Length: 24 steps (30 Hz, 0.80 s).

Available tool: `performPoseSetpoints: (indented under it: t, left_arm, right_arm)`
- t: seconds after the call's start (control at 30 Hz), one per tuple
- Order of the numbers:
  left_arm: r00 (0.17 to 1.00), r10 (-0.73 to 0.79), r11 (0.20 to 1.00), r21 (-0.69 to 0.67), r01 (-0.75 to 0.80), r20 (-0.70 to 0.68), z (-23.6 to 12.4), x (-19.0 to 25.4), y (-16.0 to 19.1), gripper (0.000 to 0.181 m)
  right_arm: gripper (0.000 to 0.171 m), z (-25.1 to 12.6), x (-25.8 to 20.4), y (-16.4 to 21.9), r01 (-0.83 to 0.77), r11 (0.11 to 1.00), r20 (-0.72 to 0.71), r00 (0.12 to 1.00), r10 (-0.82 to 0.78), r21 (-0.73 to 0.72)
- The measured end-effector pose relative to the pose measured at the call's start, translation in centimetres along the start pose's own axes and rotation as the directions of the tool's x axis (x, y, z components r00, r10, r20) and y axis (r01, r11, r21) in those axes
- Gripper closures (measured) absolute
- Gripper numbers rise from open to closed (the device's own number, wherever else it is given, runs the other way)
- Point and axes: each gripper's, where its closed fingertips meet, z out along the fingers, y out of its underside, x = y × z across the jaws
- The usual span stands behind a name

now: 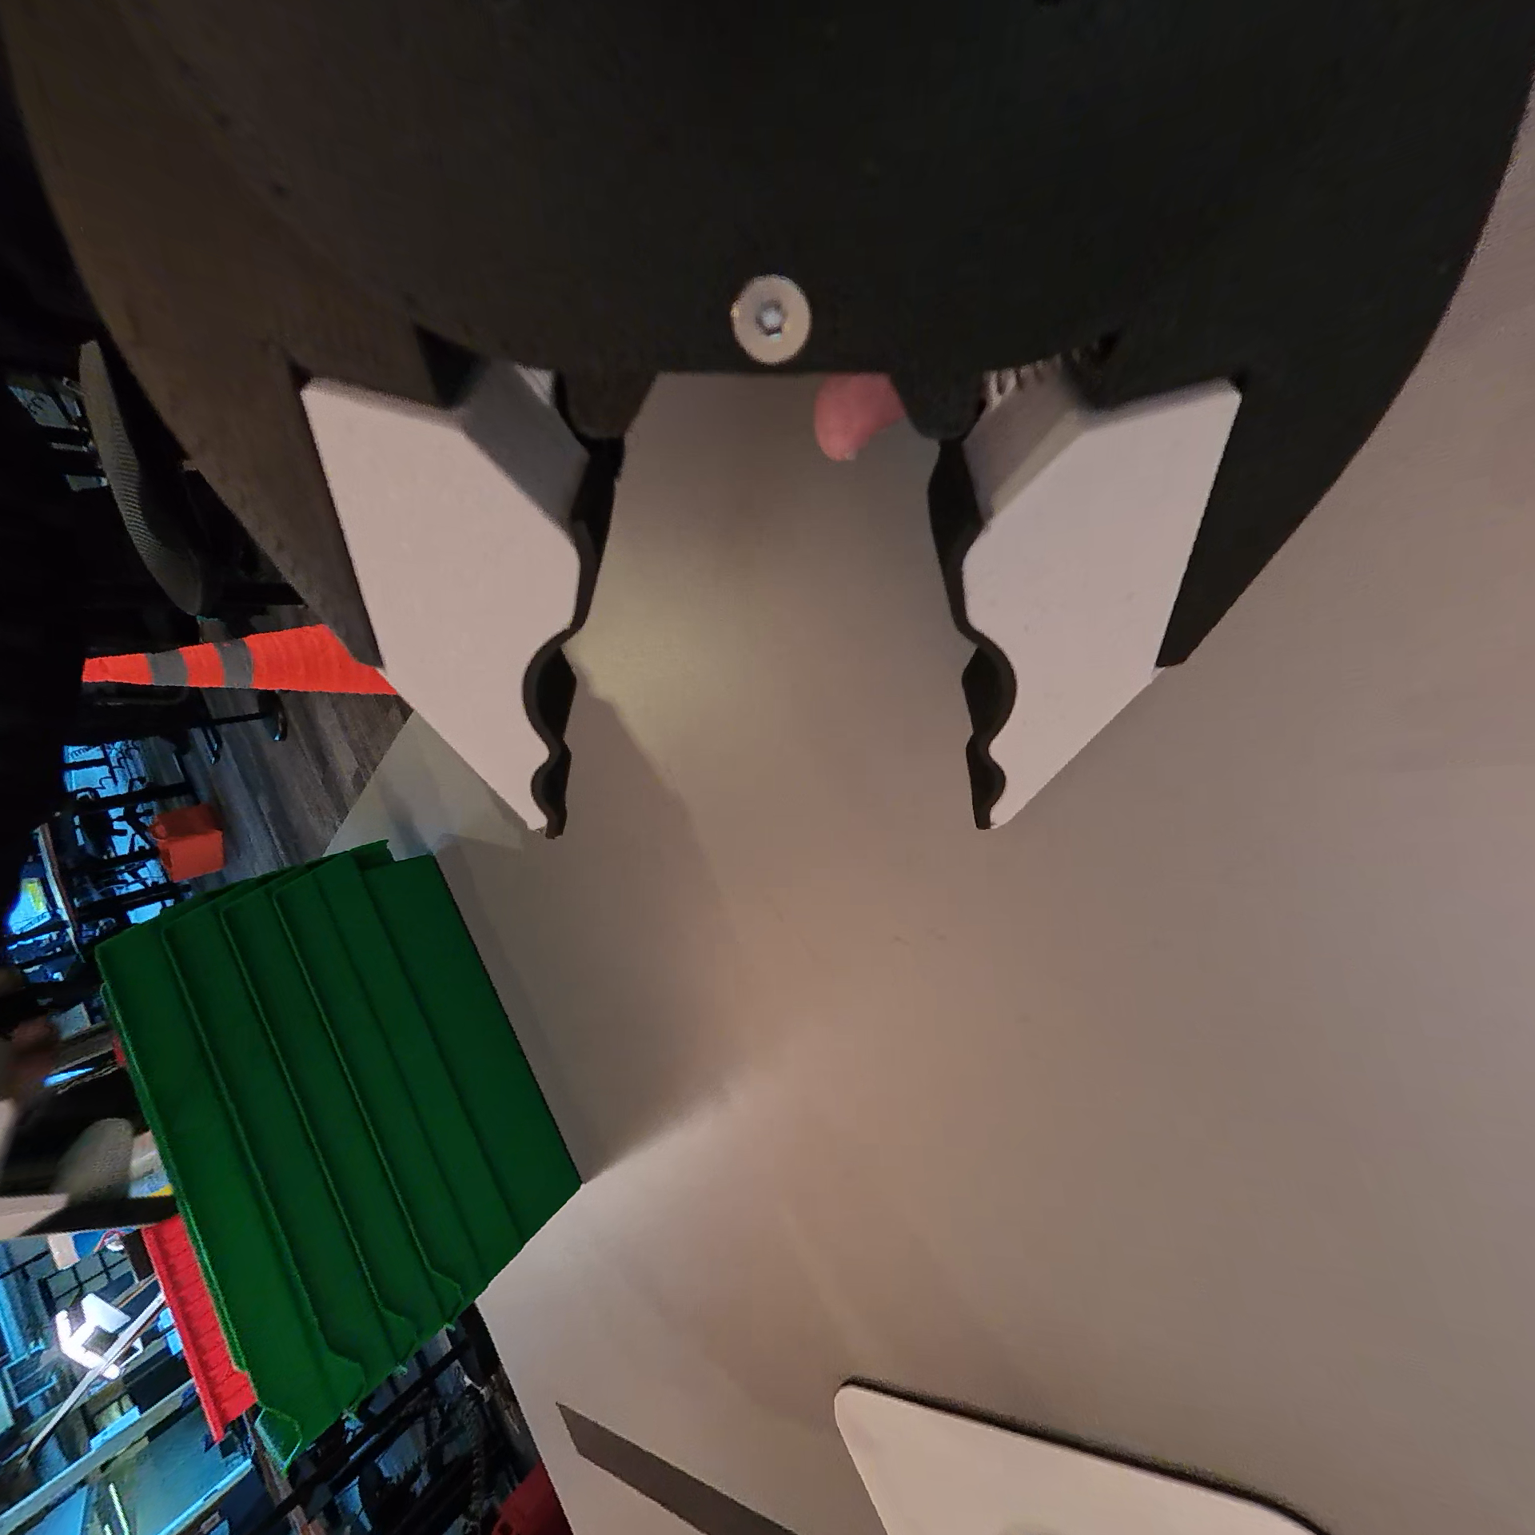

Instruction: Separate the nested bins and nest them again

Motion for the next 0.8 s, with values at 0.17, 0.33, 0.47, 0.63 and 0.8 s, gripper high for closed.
performPoseSetpoints:
  t: [0.17,0.33,0.47,0.63,0.8]
  left_arm:
    - [1.0,0.006,1.0,-0.003,-0.006,-0.005,0.1,0.3,0.0,0.086]
    - [1.0,0.011,1.0,-0.027,-0.012,-0.011,0.9,0.6,0.5,0.086]
    - [1.0,0.017,0.999,-0.039,-0.018,-0.01,1.2,0.8,0.8,0.086]
    - [1.0,0.021,0.999,-0.03,-0.022,-0.004,0.9,0.8,0.5,0.086]
    - [1.0,0.019,0.999,-0.034,-0.019,-0.012,1.1,0.8,0.6,0.086]
  right_arm:
    - [0.042,-2.2,4.5,1.5,-0.124,0.992,0.039,0.992,0.124,0.008]
    - [0.075,0.6,4.5,6.5,-0.107,0.973,0.109,0.985,0.131,-0.202]
    - [0.109,2.5,3.5,9.0,-0.052,0.936,0.1,0.991,0.092,-0.347]
    - [0.114,3.8,3.9,10.6,-0.004,0.894,0.037,0.999,0.023,-0.449]
    - [0.116,4.1,3.4,10.8,0.024,0.88,0.052,0.999,0.001,-0.474]
